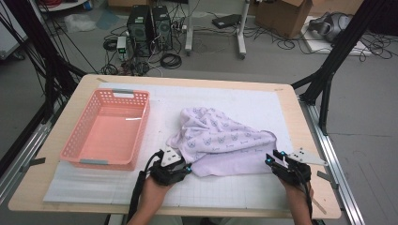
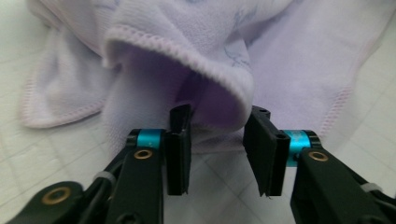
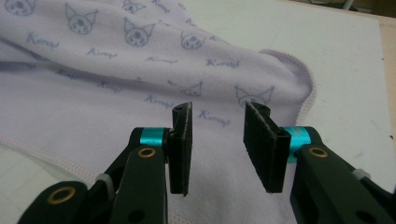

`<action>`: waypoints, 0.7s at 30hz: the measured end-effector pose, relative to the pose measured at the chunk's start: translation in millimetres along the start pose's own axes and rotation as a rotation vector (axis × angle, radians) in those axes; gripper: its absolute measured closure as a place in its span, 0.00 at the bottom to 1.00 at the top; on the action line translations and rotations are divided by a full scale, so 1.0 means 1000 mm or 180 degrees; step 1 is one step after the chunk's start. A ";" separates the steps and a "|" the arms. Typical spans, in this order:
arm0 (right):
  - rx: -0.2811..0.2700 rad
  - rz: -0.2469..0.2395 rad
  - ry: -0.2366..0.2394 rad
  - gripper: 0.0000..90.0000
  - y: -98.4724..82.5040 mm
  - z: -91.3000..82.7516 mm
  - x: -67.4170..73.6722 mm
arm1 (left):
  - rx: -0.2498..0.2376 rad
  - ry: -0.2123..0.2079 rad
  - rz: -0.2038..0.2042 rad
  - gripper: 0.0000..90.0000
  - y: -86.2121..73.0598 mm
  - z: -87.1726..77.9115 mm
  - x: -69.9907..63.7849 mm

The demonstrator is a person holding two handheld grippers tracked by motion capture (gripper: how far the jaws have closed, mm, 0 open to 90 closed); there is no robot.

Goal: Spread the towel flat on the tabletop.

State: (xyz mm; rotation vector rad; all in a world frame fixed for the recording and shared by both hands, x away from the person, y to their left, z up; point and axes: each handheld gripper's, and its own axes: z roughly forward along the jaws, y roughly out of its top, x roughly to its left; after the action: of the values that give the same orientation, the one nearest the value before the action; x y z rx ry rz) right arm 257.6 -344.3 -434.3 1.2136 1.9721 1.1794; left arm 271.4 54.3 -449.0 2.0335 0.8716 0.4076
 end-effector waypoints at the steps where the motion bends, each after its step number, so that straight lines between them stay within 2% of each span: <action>1: 0.0019 0.0011 0.0016 0.69 -0.001 0.000 0.000 | 0.0012 0.0005 0.0019 0.63 0.003 0.004 -0.001; 3: 0.0035 0.0013 0.0024 0.69 -0.001 0.001 -0.001 | 0.0102 0.0019 0.0082 0.57 0.008 0.013 -0.005; 4: 0.0047 0.0017 0.0034 0.68 -0.002 0.002 0.000 | 0.0135 0.0075 0.0138 0.58 0.011 0.016 -0.008; 5: 0.0053 0.0004 0.0046 0.67 -0.002 0.002 0.000 | 0.0160 0.0087 0.0156 0.62 0.013 0.017 -0.009; 6: 0.0057 -0.0004 0.0056 0.66 -0.002 0.003 0.001 | 0.0210 0.0017 0.0147 0.69 0.016 0.018 -0.010; 7: 0.0075 -0.0031 0.0088 0.65 -0.003 0.005 0.002 | 0.0238 0.0003 0.0169 0.81 0.017 0.018 -0.010; 8: 0.0116 -0.0055 0.0121 0.64 -0.003 0.007 0.005 | 0.0241 0.0007 0.0180 0.88 0.017 0.017 -0.011; 10: 0.0201 -0.0172 0.0168 0.64 -0.003 0.011 0.009 | 0.0256 -0.0074 0.0071 0.91 0.016 0.013 -0.006; 11: 0.0251 -0.0201 0.0204 0.64 -0.004 0.013 0.011 | 0.0257 -0.0138 -0.0035 0.91 0.013 0.009 -0.002; 12: 0.0323 -0.0290 0.0225 0.65 -0.004 0.015 0.014 | 0.0247 -0.0182 -0.0102 0.92 0.011 0.006 0.001; 14: 0.0441 -0.0370 0.0321 0.67 -0.005 0.020 0.019 | 0.0233 -0.0288 -0.0242 0.92 0.004 -0.002 0.007; 17: 0.0589 -0.0516 0.0346 0.69 -0.005 0.024 0.027 | 0.0173 -0.0373 -0.0319 0.92 -0.004 -0.018 0.010; 18: 0.0590 -0.0517 0.0352 0.70 -0.005 0.024 0.028 | 0.0132 -0.0390 -0.0344 0.92 -0.006 -0.024 0.010; 21: 0.0657 -0.0347 0.0418 0.80 -0.005 0.023 0.029 | 0.0000 -0.0417 -0.0357 0.92 -0.012 -0.039 0.004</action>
State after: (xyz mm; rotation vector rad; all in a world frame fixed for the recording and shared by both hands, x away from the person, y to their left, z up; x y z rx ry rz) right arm 260.4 -310.2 -449.6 1.1354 2.2743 1.0452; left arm 247.2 84.9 -437.2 1.9765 0.8997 0.2099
